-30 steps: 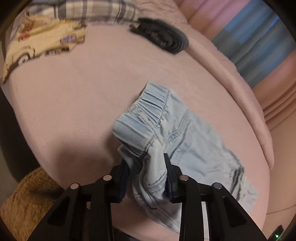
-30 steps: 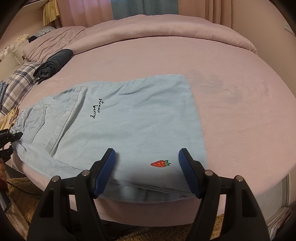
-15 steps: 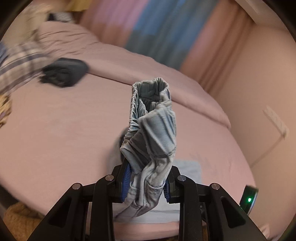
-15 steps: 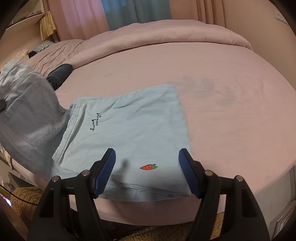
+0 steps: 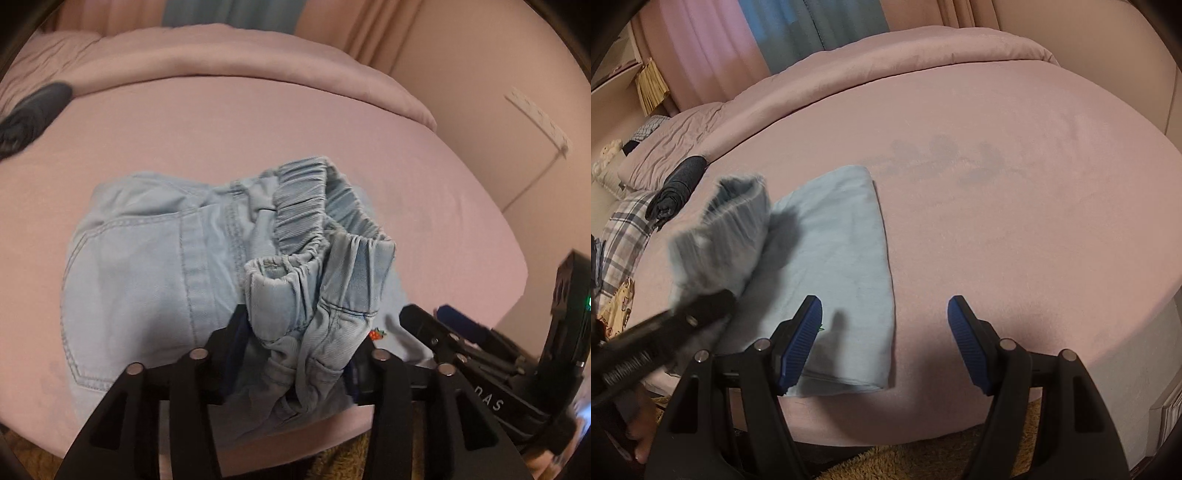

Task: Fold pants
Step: 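Fold the waistband over onto the legs with the left gripper, then release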

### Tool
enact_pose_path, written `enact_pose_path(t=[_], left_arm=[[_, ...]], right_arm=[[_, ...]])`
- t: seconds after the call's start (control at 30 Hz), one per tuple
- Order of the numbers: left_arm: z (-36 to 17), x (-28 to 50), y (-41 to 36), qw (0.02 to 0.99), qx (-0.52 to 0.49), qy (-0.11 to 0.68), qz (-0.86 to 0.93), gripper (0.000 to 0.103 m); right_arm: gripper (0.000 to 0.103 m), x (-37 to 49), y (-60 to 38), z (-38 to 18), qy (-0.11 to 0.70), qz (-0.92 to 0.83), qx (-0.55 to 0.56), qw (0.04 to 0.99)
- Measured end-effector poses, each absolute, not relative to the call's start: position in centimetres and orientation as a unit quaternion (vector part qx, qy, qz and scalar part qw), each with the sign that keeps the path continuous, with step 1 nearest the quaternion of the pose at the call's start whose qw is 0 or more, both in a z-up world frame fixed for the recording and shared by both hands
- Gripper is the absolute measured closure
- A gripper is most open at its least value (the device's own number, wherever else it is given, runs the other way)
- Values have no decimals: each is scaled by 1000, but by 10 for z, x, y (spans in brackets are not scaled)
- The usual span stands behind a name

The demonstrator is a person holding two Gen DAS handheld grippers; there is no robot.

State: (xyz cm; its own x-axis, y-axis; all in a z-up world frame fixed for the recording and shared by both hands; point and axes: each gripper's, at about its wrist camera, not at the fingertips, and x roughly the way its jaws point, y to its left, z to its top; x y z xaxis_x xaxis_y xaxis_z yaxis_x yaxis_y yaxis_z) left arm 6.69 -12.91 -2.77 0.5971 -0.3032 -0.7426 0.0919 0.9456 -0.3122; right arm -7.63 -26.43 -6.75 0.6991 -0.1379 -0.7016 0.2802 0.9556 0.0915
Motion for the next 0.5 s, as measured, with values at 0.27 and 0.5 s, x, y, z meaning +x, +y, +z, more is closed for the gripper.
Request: enact_pose_path(t=[0.27,0.5], left_arm=[[3,51,-104,850,-242,402,-240,37],[5,35,-35,896,-226,373,-85,36]], right_arm=[[32,-81,-259,-61,363,-143,58,919],[32,-74,-238,-48,351,-84,71,930]])
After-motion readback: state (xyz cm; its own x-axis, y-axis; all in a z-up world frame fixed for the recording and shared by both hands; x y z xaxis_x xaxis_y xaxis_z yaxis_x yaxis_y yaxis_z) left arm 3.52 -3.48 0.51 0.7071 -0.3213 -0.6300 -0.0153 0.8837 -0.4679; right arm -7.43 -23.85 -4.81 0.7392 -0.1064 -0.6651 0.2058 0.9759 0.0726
